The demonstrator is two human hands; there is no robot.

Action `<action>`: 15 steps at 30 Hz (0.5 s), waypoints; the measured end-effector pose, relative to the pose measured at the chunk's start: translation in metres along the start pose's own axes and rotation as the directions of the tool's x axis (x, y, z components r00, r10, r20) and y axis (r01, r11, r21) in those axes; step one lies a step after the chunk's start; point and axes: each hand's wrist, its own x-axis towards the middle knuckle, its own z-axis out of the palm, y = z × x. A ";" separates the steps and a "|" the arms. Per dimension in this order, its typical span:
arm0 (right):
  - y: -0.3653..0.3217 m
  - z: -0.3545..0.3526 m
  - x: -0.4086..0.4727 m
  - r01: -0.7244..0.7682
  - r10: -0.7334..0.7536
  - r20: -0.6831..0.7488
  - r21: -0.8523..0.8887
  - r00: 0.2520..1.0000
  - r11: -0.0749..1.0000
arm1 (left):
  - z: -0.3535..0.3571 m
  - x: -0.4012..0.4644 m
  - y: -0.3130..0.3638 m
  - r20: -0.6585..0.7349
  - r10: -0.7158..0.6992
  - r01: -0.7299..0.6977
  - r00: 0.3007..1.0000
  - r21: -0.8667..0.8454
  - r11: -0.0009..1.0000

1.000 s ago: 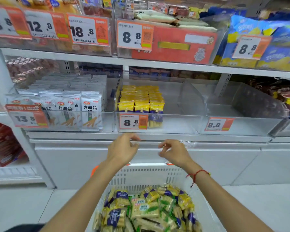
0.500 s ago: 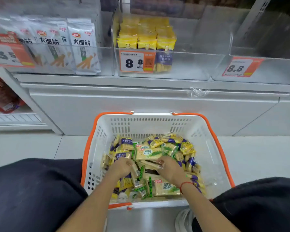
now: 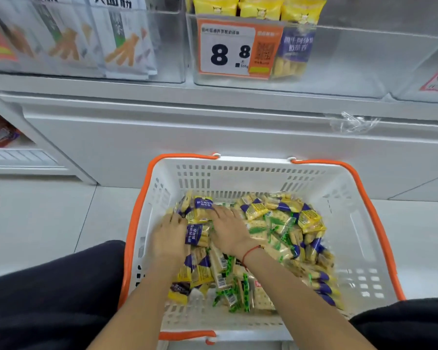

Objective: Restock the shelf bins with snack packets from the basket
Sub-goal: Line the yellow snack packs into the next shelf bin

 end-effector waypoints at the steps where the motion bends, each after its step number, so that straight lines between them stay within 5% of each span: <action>1: -0.005 0.004 0.009 0.011 -0.011 0.013 0.000 1.000 1.000 | 0.002 0.003 0.000 0.023 0.009 -0.011 1.000 0.087 0.996; 6: -0.013 0.027 0.034 -0.088 0.086 0.115 0.005 0.990 0.996 | 0.017 0.010 0.011 0.207 -0.034 -0.001 0.978 0.166 0.986; 9: -0.009 0.031 0.039 -0.111 0.109 0.036 0.072 0.993 0.991 | 0.018 0.008 0.023 0.261 -0.166 0.193 0.951 -0.082 0.978; 12: -0.005 0.028 0.042 -0.126 0.133 -0.028 0.173 0.991 0.977 | 0.023 0.013 0.027 0.291 -0.306 0.401 0.907 -0.365 0.841; 15: 0.000 0.024 0.037 -0.104 0.122 -0.058 0.256 0.991 0.961 | 0.030 0.020 0.027 0.354 -0.332 0.474 0.875 -0.476 0.741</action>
